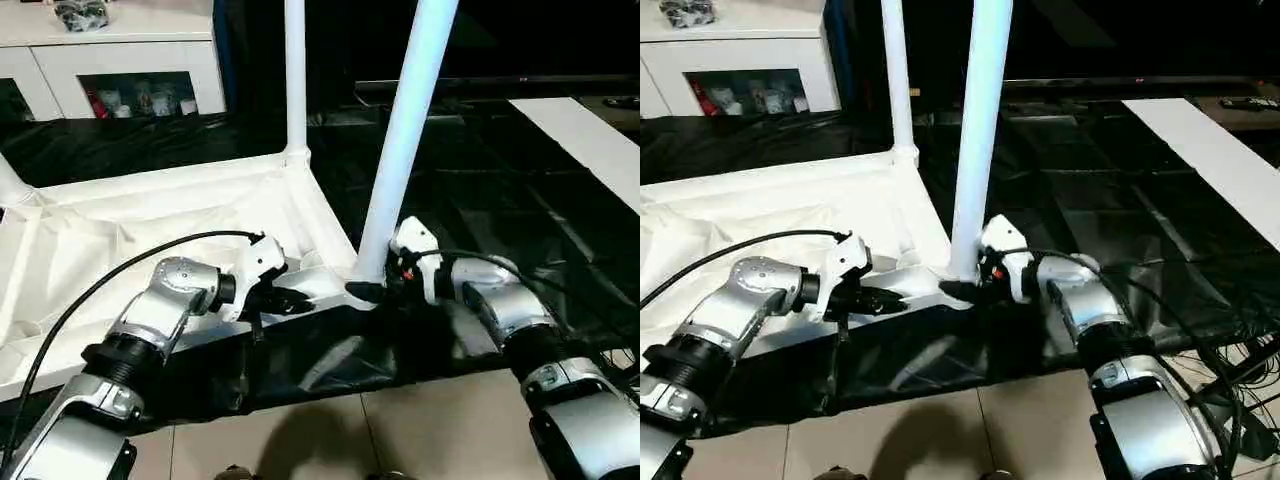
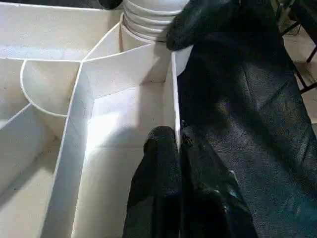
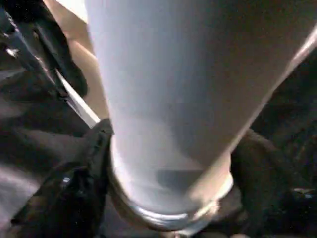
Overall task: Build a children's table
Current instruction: Rotate leg to tighten
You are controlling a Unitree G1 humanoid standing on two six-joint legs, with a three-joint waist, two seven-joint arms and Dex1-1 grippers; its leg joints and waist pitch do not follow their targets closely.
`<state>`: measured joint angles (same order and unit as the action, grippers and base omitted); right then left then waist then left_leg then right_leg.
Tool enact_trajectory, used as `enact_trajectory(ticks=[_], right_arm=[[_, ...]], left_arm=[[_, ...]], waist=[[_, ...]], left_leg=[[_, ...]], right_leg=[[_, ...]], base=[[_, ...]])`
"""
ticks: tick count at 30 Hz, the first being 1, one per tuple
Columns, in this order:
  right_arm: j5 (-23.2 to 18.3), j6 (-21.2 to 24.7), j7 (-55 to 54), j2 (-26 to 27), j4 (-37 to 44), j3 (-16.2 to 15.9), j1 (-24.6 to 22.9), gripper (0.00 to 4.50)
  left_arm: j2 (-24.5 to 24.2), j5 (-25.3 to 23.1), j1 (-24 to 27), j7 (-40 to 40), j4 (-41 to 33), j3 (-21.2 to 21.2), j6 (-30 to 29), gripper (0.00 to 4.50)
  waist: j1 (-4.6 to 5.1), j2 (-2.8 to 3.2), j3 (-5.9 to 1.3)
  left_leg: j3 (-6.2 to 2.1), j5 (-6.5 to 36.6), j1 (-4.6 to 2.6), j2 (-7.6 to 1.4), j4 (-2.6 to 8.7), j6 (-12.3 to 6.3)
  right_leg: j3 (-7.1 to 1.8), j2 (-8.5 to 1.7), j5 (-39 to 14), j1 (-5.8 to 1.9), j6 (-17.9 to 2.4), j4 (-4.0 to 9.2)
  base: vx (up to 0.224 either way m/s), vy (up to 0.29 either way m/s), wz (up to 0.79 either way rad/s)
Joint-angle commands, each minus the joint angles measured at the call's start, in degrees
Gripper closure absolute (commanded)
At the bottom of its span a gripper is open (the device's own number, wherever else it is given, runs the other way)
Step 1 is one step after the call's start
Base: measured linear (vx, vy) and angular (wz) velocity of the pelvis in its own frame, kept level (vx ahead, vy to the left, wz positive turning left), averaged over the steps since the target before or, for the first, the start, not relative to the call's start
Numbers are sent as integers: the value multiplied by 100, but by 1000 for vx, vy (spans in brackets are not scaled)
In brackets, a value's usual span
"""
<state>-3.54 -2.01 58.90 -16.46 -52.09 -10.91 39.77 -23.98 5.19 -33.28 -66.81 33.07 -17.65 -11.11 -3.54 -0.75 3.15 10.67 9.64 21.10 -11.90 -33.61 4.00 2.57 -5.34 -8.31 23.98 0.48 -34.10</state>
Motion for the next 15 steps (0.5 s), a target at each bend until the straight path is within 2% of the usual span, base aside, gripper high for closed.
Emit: enact_trajectory(ticks=[1, 3, 5, 8, 9, 10, 15], right_arm=[[108, -44, -126, 9, -63, 12, 157, 86], [87, -41, -121, 27, -82, 36, 169, 86], [5, -35, -55, 76, -130, 114, 201, 120], [-6, -47, -14, 92, -171, 136, 217, 124], [-47, -47, 52, 111, -228, 164, 232, 152], [-55, -54, 65, 116, -243, 169, 236, 161], [-143, -40, 128, 186, -301, 258, 232, 174]], left_arm=[[72, -42, -27, -294, 62, -120, 73, 450], [69, -49, -31, -297, 77, -116, 86, 450], [60, -54, -36, -311, 99, -109, 97, 450], [58, -54, -39, -318, 118, -106, 111, 450], [61, -56, -43, -326, 143, -102, 124, 450], [63, -55, -43, -326, 148, -98, 125, 450], [81, -65, -37, -336, 170, -74, 131, 450]], waist=[[7, -34, -341], [9, -40, -337], [14, -41, -338], [20, -40, -331], [21, -45, -334], [23, -38, -336], [19, -38, -333]], left_leg=[[-52, 2299, -98, -73, 425, 56], [-59, 2329, -92, -74, 431, 55], [-65, 2335, -90, -75, 431, 54], [-67, 2372, -89, -77, 435, 51], [-69, 2369, -90, -77, 437, 50], [-70, 2387, -98, -83, 435, 52], [-66, 2371, -89, -85, 442, 45]], right_leg=[[-107, -221, -3216, -170, -844, 522], [-102, -224, -3297, -168, -805, 527], [-104, -231, -3341, -167, -789, 531], [-99, -225, -3358, -159, -789, 534], [-99, -227, -3364, -160, -786, 537], [-103, -235, -3352, -153, -812, 533], [-105, -229, -3289, -159, -841, 528]], base=[[0, 0, 0], [0, 0, 0], [0, 0, 0], [0, 0, 0], [0, 0, 0], [0, 0, 0], [0, 0, 0]])
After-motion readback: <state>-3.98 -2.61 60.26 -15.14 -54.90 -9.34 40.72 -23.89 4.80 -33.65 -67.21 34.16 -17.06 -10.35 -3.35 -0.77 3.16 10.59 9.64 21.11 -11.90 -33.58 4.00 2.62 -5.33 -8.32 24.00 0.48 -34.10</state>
